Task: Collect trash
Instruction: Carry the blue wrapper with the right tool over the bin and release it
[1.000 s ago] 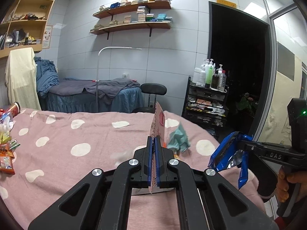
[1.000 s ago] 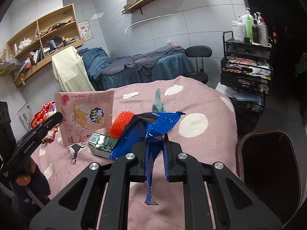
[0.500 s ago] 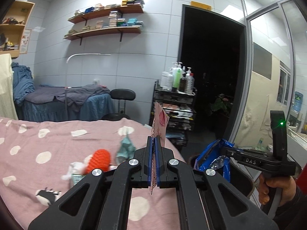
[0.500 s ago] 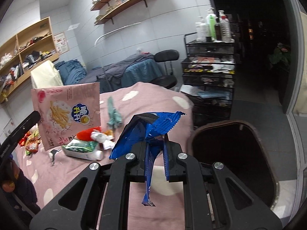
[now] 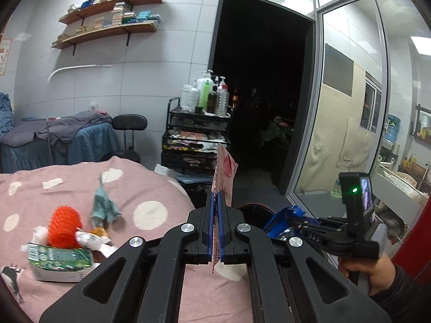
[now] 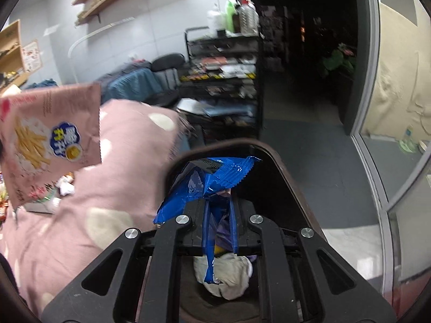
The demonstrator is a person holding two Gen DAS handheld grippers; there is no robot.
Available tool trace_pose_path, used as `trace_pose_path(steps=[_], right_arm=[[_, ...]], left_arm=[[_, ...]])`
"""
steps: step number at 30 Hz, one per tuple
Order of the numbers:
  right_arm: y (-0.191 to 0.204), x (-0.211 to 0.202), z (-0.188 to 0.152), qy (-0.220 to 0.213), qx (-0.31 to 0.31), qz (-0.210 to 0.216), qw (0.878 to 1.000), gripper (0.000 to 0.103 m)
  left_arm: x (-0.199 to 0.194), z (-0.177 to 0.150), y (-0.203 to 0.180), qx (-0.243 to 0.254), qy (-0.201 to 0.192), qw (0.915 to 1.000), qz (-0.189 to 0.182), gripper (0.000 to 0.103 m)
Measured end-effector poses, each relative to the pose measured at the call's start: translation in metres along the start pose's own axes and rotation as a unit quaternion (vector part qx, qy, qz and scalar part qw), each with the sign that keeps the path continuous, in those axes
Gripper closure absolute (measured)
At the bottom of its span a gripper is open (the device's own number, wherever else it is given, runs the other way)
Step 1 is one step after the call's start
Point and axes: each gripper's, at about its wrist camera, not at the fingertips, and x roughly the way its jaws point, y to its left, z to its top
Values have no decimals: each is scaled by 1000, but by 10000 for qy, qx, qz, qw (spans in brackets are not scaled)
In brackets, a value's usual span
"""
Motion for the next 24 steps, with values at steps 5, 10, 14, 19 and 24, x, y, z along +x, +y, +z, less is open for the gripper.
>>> trace_pose_path(steps=[5, 10, 14, 19, 24], right_arm=[[-17, 21, -14, 270, 139, -133, 9995, 75], [-30, 32, -30, 390, 398, -146, 9983, 37], [-38, 32, -33, 411, 551, -211, 9974, 34], [-54, 22, -27, 167, 823, -438, 9955, 30], [-78, 10, -20, -105, 1231, -737, 9896, 25]], left_arm=[[18, -5, -15, 66, 181, 9997, -122, 99], [33, -10, -29, 144, 357, 9990, -205, 99], [41, -14, -36, 161, 481, 9983, -290, 99], [51, -17, -45, 211, 605, 9972, -381, 99], [63, -20, -56, 312, 801, 9953, -439, 99]])
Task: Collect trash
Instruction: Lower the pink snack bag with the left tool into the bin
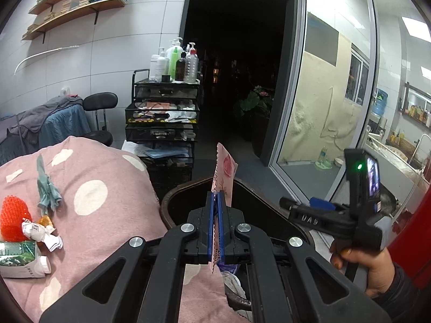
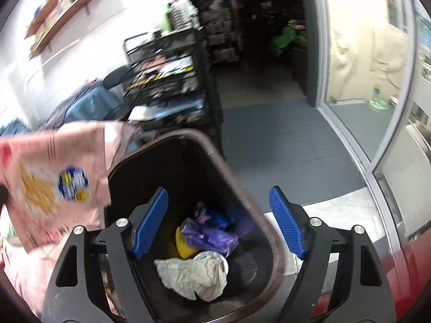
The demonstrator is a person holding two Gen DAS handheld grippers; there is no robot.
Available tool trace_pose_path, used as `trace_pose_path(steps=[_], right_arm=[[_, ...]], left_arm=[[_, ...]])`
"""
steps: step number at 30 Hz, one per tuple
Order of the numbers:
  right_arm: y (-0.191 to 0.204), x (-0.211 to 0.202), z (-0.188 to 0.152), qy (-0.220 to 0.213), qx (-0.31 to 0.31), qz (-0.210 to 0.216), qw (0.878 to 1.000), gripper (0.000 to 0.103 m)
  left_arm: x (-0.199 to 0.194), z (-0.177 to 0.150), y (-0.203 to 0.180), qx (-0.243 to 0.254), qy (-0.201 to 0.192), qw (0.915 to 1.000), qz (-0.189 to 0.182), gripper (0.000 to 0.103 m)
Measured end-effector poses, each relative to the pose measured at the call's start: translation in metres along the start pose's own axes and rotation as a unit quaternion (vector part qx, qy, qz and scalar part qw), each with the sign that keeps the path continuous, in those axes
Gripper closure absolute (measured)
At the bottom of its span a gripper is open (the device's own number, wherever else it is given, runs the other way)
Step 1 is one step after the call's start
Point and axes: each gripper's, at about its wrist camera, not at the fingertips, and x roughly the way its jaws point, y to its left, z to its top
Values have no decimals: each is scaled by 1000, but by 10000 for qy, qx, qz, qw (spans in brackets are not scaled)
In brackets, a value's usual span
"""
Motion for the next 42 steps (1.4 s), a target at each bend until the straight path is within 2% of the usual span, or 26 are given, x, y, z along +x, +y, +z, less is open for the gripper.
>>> trace_pose_path(steps=[7, 12, 17, 19, 21, 26, 34, 42], right_arm=[[-18, -5, 9, -95, 272, -105, 9995, 25], [-20, -9, 12, -166, 276, -96, 9994, 25], [-24, -17, 12, -364, 345, -183, 9986, 17], [-25, -18, 14, -412, 382, -219, 9982, 15], [-29, -20, 15, -464, 471, -235, 9975, 13], [-34, -22, 16, -545, 579, -274, 9965, 9], [-34, -24, 16, -593, 596, -189, 9963, 7], [-19, -23, 12, -549, 409, 51, 9976, 7]], left_arm=[[22, -2, -13, 49, 368, 9991, -218, 99], [38, -4, -26, 277, 658, 9972, -233, 99], [53, -11, -30, 362, 944, 9946, -247, 98], [57, -14, -30, 407, 1054, 9934, -177, 85], [59, -18, -27, 322, 1129, 9930, -147, 38], [56, -20, -24, 165, 1059, 9941, -138, 12], [54, -19, -22, 29, 985, 9950, -183, 10], [29, -13, -20, 110, 623, 9979, -142, 7]])
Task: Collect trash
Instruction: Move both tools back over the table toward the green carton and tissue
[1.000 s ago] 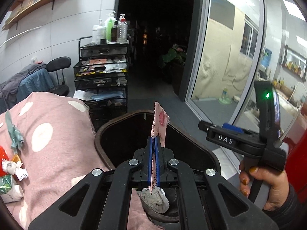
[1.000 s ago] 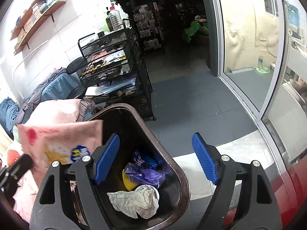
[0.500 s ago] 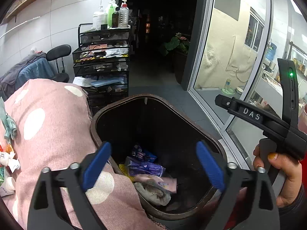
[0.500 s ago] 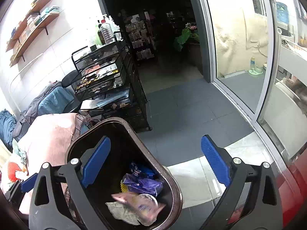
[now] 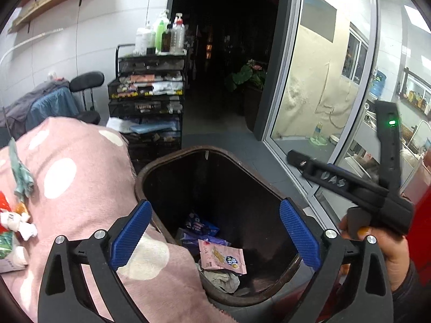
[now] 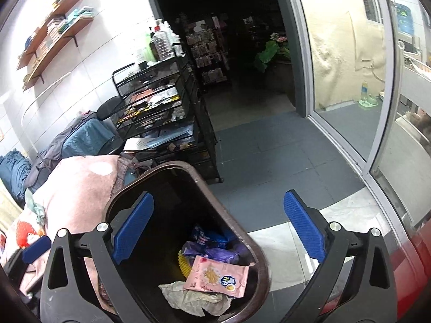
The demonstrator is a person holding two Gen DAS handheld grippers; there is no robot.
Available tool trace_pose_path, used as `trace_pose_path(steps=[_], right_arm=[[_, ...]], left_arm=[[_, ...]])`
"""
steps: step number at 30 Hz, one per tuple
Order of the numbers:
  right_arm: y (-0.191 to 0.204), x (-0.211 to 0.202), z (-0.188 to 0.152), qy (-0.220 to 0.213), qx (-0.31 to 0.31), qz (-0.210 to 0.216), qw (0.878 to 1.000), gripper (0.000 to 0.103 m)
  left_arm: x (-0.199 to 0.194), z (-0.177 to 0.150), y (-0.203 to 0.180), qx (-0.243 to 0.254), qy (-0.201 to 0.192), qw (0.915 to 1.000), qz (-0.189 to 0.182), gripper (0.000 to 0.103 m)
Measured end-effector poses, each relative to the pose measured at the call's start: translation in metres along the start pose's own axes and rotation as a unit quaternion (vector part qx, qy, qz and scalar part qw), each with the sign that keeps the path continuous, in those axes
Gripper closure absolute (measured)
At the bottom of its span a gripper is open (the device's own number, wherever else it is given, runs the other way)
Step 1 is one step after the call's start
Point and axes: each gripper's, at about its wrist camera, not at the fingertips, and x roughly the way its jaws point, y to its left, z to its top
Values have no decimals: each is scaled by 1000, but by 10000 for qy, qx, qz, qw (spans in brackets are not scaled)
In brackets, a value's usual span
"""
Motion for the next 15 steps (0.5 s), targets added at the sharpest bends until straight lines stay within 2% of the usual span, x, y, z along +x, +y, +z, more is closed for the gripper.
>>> trace_pose_path(steps=[7, 15], right_arm=[[32, -4, -9, 64, -345, 406, 9986, 7], [97, -13, -22, 157, -1014, 1070, 9890, 7]], left_arm=[[-37, -6, 12, -57, -314, 9994, 97, 5], [-74, -22, 54, -364, -503, 9961, 633, 5]])
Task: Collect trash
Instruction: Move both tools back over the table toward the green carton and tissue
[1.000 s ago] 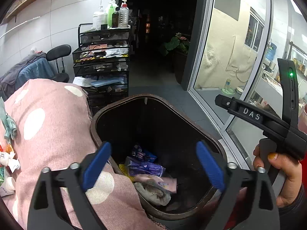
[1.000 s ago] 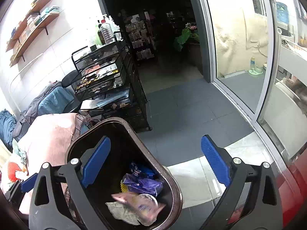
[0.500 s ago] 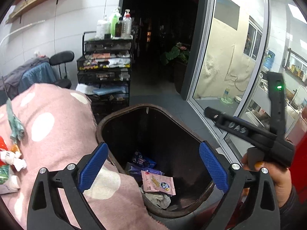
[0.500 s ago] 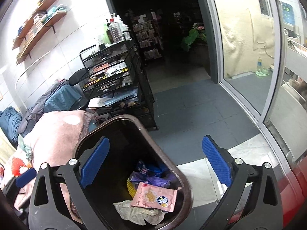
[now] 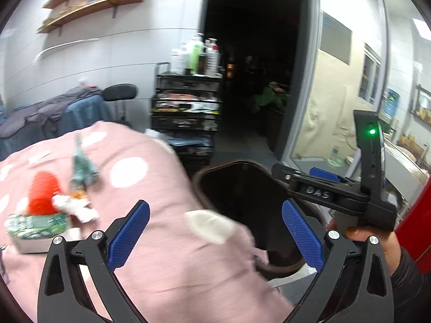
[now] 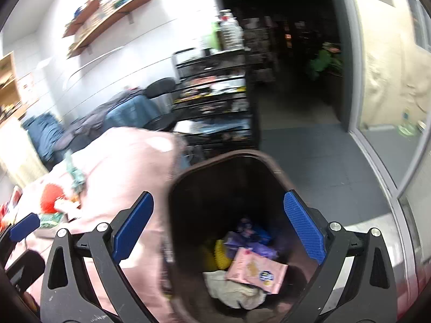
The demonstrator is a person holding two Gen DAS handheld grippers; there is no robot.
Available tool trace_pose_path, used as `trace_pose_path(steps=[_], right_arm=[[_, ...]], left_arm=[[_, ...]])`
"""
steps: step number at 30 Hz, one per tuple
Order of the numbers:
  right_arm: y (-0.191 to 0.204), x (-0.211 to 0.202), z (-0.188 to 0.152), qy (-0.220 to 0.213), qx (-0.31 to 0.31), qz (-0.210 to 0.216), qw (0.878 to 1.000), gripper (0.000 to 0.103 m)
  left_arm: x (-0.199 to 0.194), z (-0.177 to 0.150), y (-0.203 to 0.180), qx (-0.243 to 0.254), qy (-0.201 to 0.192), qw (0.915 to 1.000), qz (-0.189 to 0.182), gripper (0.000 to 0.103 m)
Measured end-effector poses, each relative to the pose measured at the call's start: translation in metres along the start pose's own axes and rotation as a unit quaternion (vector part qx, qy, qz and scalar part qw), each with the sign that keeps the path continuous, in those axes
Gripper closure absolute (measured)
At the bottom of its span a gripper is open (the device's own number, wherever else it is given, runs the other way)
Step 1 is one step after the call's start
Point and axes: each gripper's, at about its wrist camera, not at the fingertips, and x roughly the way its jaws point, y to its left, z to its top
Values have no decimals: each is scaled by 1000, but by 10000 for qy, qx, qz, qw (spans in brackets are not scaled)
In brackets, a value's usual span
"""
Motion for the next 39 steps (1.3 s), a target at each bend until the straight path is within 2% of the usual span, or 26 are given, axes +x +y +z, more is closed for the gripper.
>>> trace_pose_path(steps=[6, 12, 16, 21, 24, 27, 28, 30, 34, 39], right_arm=[[55, 8, 0, 209, -463, 658, 9965, 7], [113, 16, -6, 430, -969, 1259, 9864, 7], [150, 26, -11, 768, -1138, 1824, 9736, 7], [203, 33, -20, 941, -1800, 2362, 9502, 7], [235, 34, -29, 1030, -2333, 2644, 9301, 7], [268, 38, -39, 1261, -3017, 3102, 8927, 7], [284, 40, -43, 1264, -3405, 3212, 8746, 7], [305, 44, -50, 1287, -3954, 3301, 8474, 8], [334, 63, -55, 1427, -4638, 3457, 8031, 20], [357, 88, -57, 1582, -5144, 3520, 7658, 28]], left_arm=[[-20, -11, 55, -281, 75, 9978, 593, 5], [-45, -22, 124, -898, 158, 9904, 1036, 5], [-63, -33, 158, -1065, 192, 9835, 1448, 5], [-78, -46, 192, -1288, 257, 9759, 1743, 6], [-83, -53, 210, -1461, 318, 9713, 1849, 6], [-88, -59, 223, -1660, 333, 9679, 1855, 6], [-90, -61, 226, -1710, 334, 9676, 1828, 6], [-91, -64, 231, -1797, 340, 9669, 1777, 6], [-96, -69, 238, -1969, 308, 9664, 1624, 6], [-97, -77, 250, -2267, 311, 9645, 1320, 6]])
